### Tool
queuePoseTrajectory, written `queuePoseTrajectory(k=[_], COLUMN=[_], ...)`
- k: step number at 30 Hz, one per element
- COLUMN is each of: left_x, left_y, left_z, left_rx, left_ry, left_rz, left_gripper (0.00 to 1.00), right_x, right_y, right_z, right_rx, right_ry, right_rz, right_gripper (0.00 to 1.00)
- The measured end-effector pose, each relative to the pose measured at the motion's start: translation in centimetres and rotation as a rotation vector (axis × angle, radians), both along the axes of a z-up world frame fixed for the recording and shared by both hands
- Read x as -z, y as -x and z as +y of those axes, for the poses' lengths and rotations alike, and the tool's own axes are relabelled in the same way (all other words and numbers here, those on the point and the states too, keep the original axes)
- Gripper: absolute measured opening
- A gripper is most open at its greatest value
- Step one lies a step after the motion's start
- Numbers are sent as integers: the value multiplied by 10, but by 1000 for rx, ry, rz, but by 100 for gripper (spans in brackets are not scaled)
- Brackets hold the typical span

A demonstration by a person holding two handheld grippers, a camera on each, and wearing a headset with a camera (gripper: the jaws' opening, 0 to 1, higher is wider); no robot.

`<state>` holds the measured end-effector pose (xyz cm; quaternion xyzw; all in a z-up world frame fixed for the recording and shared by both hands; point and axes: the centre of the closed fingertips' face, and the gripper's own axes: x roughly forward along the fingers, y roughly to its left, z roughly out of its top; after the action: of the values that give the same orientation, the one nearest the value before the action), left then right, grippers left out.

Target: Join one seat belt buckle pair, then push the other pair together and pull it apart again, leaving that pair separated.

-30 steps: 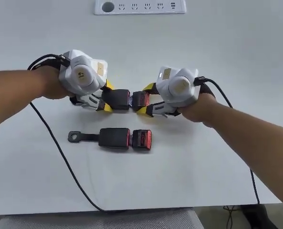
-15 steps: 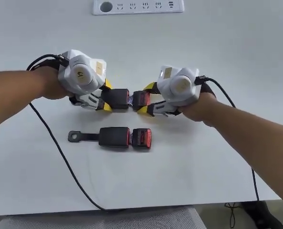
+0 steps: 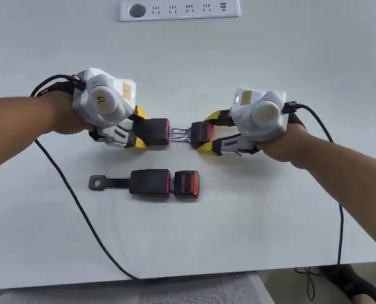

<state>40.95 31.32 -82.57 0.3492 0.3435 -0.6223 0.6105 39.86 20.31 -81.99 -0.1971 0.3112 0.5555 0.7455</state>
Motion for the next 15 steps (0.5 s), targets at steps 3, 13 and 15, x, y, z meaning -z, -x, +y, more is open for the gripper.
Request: queuePoseTrajectory(k=[3,13,15], left_x=[0,0,-1], left_y=[0,0,0], left_z=[0,0,0], left_rx=[-8,-15,-15], left_ry=[2,-15,-18], left_rz=[2,4,5], left_gripper=[34,34,34], right_x=[-2,-2,-2], right_y=[-1,-3,-2], right_z=[-14,-46,-51], right_rx=[8,36,45], right_ry=[3,17,20], right_rz=[1,5,11], right_gripper=[36,37,37])
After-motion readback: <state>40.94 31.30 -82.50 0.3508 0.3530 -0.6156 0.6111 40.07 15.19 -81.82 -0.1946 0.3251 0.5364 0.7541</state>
